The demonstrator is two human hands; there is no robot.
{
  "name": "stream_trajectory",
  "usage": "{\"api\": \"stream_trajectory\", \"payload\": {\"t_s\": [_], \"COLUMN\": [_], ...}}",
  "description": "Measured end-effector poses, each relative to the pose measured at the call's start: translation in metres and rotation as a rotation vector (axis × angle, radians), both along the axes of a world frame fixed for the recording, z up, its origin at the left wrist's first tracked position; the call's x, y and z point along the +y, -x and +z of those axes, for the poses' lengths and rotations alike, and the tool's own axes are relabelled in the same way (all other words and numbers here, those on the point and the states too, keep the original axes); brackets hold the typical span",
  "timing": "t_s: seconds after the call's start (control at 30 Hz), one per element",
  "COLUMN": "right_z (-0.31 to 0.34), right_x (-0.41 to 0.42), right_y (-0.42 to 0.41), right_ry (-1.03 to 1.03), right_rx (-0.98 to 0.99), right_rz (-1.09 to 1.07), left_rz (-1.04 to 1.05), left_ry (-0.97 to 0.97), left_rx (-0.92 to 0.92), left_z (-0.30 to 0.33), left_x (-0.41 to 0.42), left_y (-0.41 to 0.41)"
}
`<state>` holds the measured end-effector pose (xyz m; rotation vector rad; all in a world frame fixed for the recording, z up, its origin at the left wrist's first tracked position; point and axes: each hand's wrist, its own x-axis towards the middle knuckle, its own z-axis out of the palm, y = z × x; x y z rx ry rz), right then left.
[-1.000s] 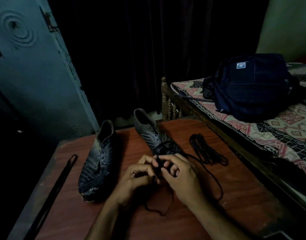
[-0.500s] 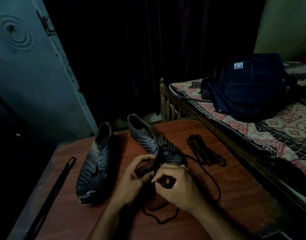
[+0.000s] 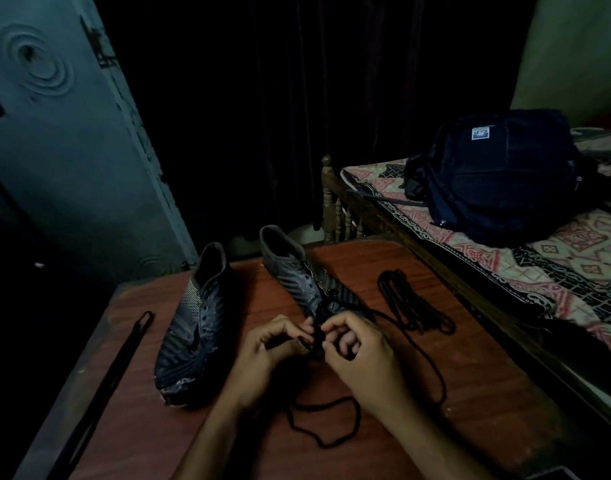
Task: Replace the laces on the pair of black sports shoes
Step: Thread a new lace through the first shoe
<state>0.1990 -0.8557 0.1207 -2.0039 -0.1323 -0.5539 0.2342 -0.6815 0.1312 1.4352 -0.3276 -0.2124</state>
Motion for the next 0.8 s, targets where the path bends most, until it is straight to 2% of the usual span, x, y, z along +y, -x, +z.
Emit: {"api": "stream_trajectory", "payload": {"t_s": [0.07, 0.13, 0.3, 0.4, 0.53, 0.6, 0.7, 0.8], "right_z": [-0.002, -0.002, 0.002, 0.002, 0.005, 0.006, -0.001, -0.001], "right_x": [0.001, 0.001, 0.010, 0.014, 0.007, 0.006, 0.006, 0.003], "right_y": [-0.002, -0.004, -0.007, -0.007, -0.005, -0.003, -0.001, 0.001], "right_ry": [-0.010, 0.021, 0.244, 0.289, 0.212, 0.217, 0.303, 0.276], "right_rx": [0.006, -0.005, -0.023, -0.065, -0.095, -0.102, -0.080, -0.086], "right_rz": [-0.019, -0.033, -0.017, -0.015, 0.008, 0.071, 0.118, 0.151], "left_rz": [-0.036, -0.056, -0.159, -0.123, -0.113, -0.025, 0.023, 0.077], "left_ry": [0.115, 0.142, 0.193, 0.211, 0.145, 0.097, -0.051, -0.202], "left_rx": [0.109, 0.161, 0.158, 0.136, 0.036, 0.024, -0.086, -0.245], "left_z": [0.001, 0.002, 0.004, -0.002, -0.006, -0.006, -0.009, -0.011], "left_x": [-0.002, -0.001, 0.002, 0.003, 0.001, -0.001, -0.004, -0.007], "left_y": [0.003, 0.003, 0.001, -0.002, -0.003, -0.003, -0.004, -0.005]}}
